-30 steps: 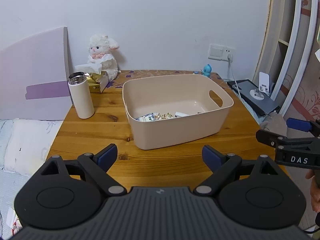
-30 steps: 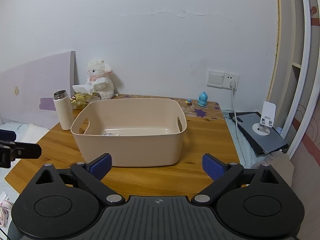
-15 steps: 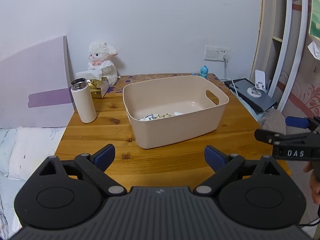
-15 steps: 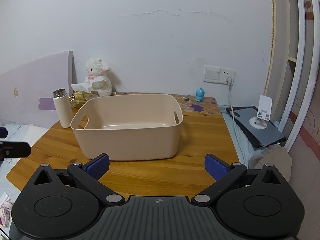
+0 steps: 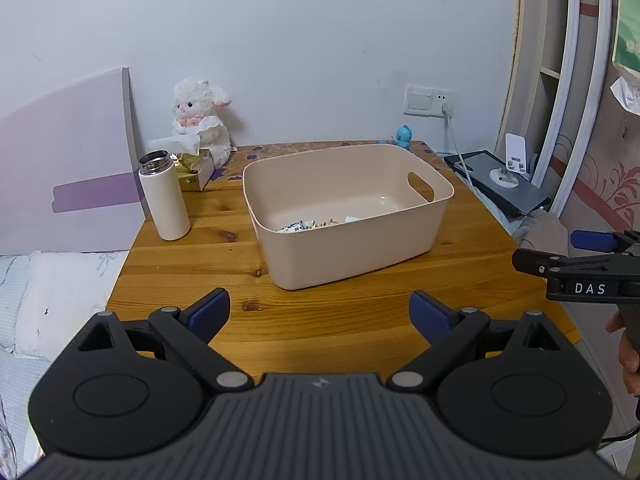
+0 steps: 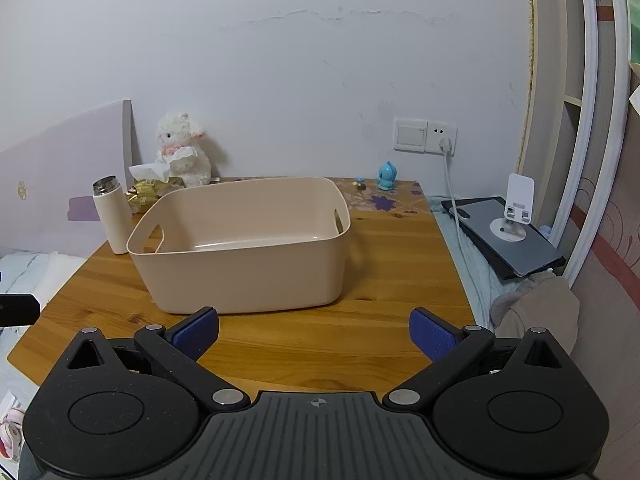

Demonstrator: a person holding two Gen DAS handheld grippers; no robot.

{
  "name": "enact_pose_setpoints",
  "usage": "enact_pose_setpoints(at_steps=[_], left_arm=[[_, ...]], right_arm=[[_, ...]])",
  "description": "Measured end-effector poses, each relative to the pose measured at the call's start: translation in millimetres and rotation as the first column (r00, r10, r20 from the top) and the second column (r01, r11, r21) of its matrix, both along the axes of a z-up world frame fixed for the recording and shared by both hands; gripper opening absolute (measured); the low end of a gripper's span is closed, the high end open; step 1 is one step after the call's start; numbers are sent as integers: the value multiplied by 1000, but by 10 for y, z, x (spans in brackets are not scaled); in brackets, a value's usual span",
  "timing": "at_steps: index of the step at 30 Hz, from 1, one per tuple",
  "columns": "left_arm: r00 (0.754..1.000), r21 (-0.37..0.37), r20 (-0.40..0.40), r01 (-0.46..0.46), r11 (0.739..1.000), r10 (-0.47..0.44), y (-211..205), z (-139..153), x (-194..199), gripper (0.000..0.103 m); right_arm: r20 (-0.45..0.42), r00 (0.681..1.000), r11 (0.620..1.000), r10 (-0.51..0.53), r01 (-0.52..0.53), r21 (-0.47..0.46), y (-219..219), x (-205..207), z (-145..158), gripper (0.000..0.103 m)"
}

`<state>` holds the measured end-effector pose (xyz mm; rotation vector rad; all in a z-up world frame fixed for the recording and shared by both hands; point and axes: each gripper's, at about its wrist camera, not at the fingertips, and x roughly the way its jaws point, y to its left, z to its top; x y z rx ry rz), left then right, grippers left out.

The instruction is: Organize objects

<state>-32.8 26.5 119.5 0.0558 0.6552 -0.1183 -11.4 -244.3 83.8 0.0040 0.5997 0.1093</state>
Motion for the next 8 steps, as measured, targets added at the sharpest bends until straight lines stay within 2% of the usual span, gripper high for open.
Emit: enact_pose_setpoints(at_steps=[8], left_arm=[[1000, -13, -10, 6, 1000, -6, 77, -50, 80, 97]], right_arm=[[-32, 999, 1000, 0, 0, -1, -9, 123, -106, 103]])
